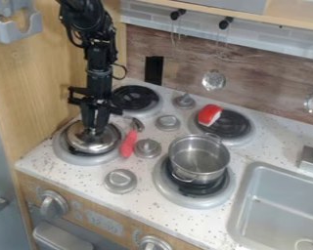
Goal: Mowed pot lid to the left side of stove
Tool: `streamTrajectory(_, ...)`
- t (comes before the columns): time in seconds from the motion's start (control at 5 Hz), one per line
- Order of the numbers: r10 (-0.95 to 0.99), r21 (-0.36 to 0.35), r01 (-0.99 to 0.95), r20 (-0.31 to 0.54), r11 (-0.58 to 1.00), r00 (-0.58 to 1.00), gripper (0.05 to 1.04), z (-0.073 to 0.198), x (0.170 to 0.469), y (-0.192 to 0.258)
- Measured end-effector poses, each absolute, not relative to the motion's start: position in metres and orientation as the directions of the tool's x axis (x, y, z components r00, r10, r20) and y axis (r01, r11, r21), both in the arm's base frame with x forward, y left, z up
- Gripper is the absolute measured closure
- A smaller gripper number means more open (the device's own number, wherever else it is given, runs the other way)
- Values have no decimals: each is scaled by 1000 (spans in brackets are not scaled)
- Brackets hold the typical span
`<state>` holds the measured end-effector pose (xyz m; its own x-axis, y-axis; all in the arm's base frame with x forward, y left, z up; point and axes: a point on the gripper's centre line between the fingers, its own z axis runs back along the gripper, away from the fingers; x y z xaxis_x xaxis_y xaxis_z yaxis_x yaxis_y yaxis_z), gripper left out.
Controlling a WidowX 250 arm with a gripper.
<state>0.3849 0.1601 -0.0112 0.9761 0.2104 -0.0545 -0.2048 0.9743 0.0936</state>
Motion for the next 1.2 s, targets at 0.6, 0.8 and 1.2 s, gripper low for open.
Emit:
streamTrajectory(0.6, 209, 120, -203, -39, 972, 977, 498, -17, 382, 170)
streamTrajectory(0.8, 133, 144, -132, 2, 981, 991, 194, 4, 384, 154)
streamTrajectory(1.2, -146, 146, 134, 71, 980, 987, 80, 40, 397, 74)
